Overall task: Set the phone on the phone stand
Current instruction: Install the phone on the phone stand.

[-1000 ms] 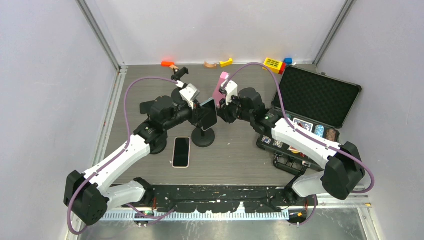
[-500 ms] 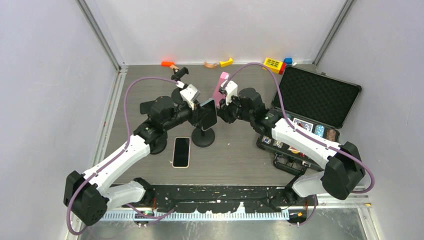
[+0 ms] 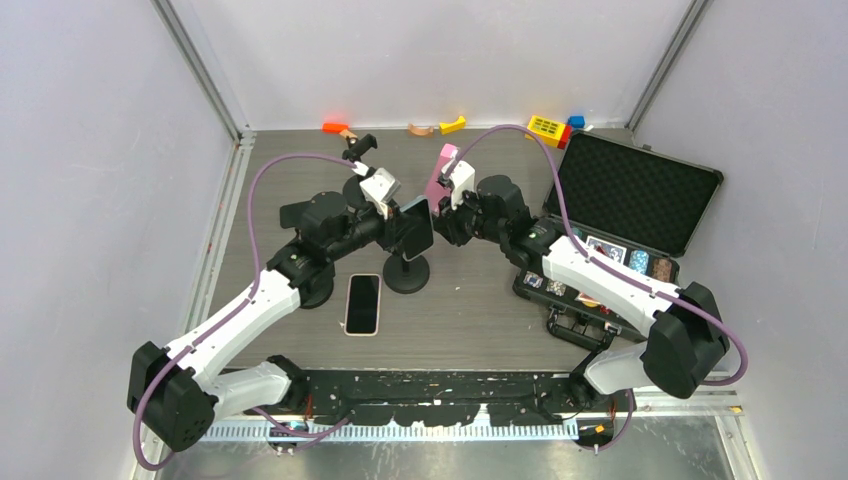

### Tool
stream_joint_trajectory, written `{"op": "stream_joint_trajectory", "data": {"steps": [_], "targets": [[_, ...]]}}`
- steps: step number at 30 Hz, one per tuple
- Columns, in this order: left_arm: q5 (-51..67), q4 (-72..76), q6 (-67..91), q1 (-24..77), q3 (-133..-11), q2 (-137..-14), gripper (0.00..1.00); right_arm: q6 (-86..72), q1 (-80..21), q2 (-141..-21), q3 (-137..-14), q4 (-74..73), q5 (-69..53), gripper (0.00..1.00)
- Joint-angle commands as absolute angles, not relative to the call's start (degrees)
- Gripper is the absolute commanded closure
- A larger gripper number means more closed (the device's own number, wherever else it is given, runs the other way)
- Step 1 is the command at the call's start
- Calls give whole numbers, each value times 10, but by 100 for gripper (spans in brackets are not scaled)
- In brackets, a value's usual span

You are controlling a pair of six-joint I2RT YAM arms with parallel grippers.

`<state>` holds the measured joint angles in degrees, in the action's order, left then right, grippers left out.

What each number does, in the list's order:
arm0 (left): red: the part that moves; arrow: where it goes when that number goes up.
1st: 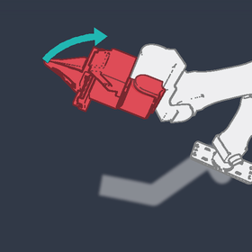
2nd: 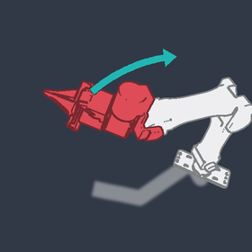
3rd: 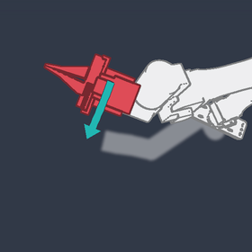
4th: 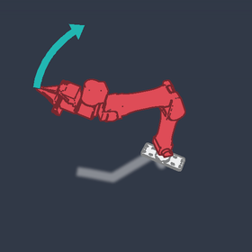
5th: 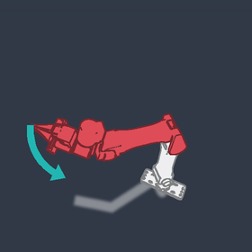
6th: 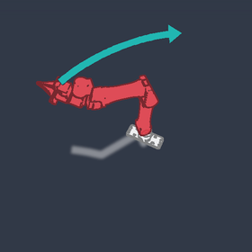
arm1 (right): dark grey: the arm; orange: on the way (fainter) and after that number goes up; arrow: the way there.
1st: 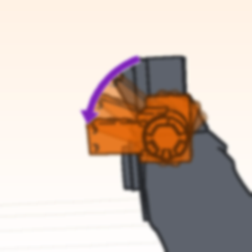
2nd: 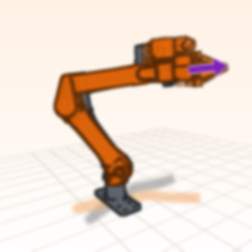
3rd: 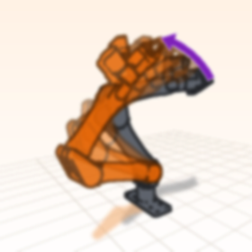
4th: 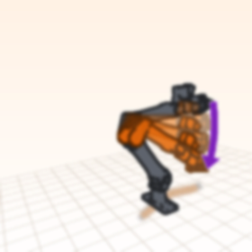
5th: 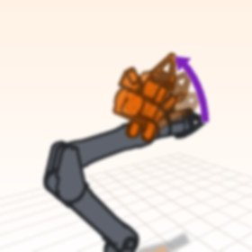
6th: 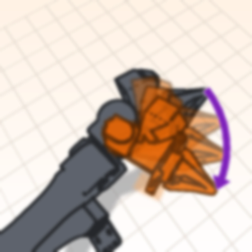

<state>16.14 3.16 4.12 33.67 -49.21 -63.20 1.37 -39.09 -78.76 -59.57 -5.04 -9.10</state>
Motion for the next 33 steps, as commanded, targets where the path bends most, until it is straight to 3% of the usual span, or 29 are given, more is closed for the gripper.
{"op": "stream_joint_trajectory", "data": {"steps": [1, 33], "targets": [[-88, -189, -76, 286, -467, -633, 100, 37, -315, -772, -600, -103, 68, 100], [-182, -263, -67, 286, -513, -662, 100, 39, -304, -751, -585, -112, 69, 100]]}}
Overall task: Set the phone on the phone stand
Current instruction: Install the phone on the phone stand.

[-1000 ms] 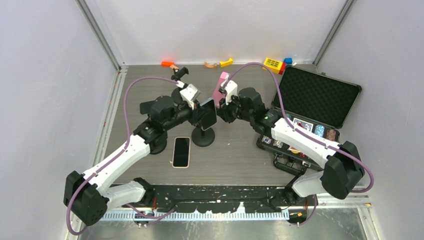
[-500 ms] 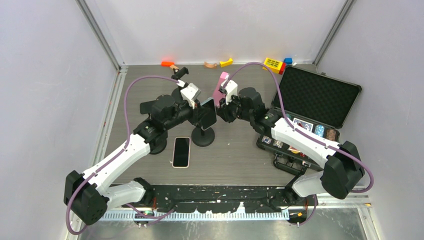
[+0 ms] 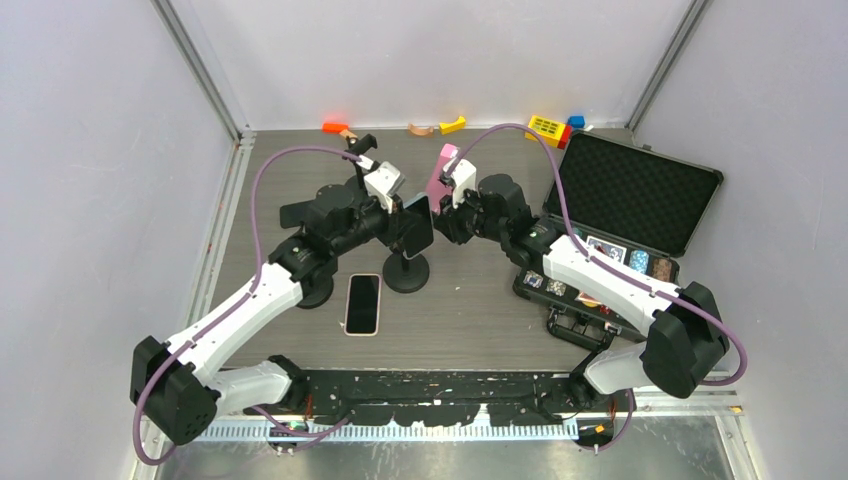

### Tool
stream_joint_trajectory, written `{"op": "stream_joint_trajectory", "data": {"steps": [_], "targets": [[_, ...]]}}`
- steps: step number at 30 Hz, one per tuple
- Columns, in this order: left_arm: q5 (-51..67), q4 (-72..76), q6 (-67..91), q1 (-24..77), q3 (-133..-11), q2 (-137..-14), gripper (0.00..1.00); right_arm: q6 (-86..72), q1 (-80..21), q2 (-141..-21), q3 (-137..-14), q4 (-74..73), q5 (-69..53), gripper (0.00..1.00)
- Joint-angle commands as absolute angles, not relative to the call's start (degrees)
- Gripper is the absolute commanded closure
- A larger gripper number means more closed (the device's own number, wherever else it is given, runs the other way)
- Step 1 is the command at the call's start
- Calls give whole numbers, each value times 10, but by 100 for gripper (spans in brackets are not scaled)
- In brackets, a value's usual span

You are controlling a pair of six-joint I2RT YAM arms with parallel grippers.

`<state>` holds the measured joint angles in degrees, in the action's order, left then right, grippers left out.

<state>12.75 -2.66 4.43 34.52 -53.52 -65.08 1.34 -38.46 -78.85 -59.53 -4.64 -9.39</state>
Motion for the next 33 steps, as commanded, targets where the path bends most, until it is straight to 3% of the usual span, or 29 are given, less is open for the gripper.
{"op": "stream_joint_trajectory", "data": {"steps": [1, 14, 22, 33], "targets": [[-186, -264, -67, 286, -515, -663, 100, 38, -304, -750, -585, -112, 66, 100], [-195, -270, -67, 286, -512, -661, 100, 40, -304, -737, -575, -111, 41, 100], [-133, -250, -63, 287, -501, -653, 100, 36, -306, -735, -576, -109, -60, 100], [-141, -244, -74, 297, -509, -667, 100, 32, -327, -766, -619, -141, -47, 99]]}}
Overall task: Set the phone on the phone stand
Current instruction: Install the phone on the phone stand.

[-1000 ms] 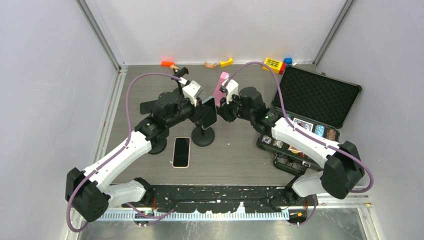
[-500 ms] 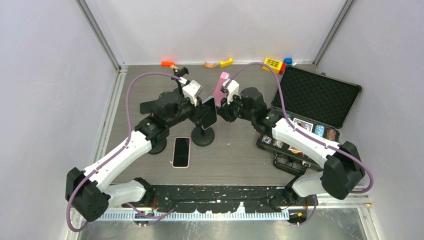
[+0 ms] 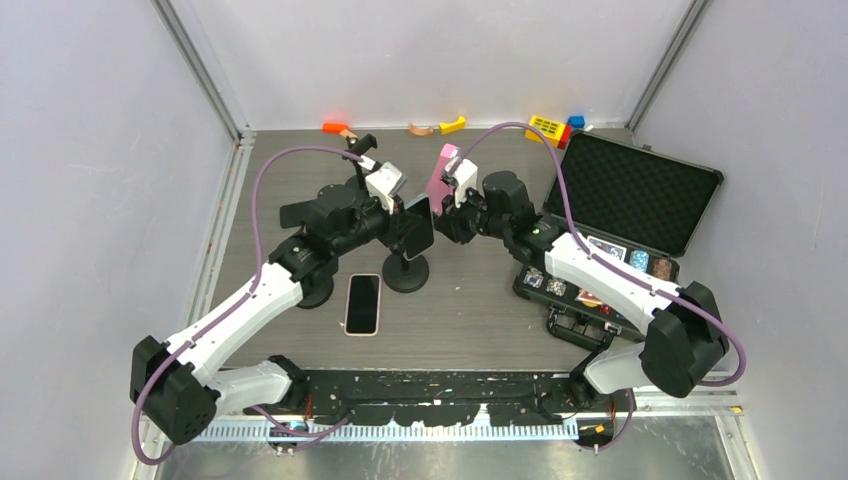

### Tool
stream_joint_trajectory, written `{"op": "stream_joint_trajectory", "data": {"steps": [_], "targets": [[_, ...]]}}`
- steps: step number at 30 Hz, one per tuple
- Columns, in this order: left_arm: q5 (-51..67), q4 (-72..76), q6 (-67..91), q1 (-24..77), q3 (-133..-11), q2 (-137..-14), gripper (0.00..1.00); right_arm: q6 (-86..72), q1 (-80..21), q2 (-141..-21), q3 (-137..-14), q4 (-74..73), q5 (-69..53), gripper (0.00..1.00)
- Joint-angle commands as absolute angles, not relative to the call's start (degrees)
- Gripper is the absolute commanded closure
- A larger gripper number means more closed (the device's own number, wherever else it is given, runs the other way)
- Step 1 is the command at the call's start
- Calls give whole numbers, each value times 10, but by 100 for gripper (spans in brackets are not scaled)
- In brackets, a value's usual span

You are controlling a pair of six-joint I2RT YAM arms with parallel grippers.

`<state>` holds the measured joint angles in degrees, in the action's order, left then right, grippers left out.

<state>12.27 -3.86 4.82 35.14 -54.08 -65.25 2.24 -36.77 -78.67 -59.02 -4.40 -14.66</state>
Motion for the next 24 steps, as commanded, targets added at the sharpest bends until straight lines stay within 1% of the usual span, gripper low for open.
{"op": "stream_joint_trajectory", "data": {"steps": [1, 9, 24], "targets": [[-144, -244, -76, 297, -509, -668, 100, 32, -329, -768, -623, -144, -45, 99], [-131, -240, -78, 301, -508, -669, 100, 34, -336, -774, -632, -153, -39, 97], [-26, -226, -73, 292, -497, -644, 100, 40, -337, -769, -628, -150, -43, 97]]}}
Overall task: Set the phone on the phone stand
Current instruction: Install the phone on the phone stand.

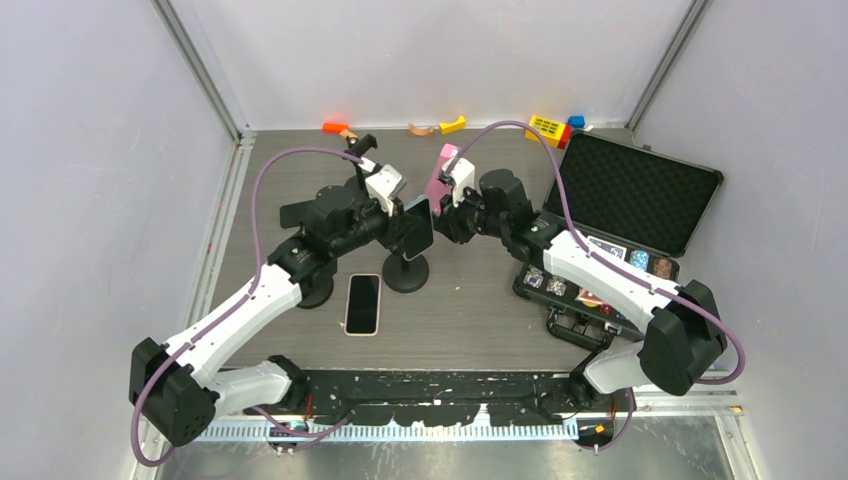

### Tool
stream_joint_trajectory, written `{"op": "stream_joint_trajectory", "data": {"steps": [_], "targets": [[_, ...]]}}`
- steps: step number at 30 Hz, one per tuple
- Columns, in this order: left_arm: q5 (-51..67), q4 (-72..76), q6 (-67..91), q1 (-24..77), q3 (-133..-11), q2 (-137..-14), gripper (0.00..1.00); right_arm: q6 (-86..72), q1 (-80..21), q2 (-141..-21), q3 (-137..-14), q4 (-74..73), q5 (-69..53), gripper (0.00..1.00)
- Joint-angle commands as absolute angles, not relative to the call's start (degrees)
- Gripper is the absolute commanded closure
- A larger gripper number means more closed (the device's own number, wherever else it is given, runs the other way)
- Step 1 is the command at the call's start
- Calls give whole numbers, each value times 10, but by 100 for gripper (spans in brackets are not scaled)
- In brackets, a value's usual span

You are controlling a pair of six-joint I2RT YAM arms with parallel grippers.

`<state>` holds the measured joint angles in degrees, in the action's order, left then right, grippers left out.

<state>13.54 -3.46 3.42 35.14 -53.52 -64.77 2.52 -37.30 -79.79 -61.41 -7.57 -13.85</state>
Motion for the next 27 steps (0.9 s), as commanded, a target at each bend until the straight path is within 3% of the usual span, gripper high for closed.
{"op": "stream_joint_trajectory", "data": {"steps": [1, 16, 27], "targets": [[-23, -226, -73, 292, -497, -642, 100, 40, -336, -769, -628, -150, -43, 96], [60, -218, -70, 287, -486, -636, 100, 44, -337, -772, -626, -147, -50, 96], [53, -211, -63, 280, -481, -637, 100, 46, -337, -772, -626, -148, -50, 92]]}}
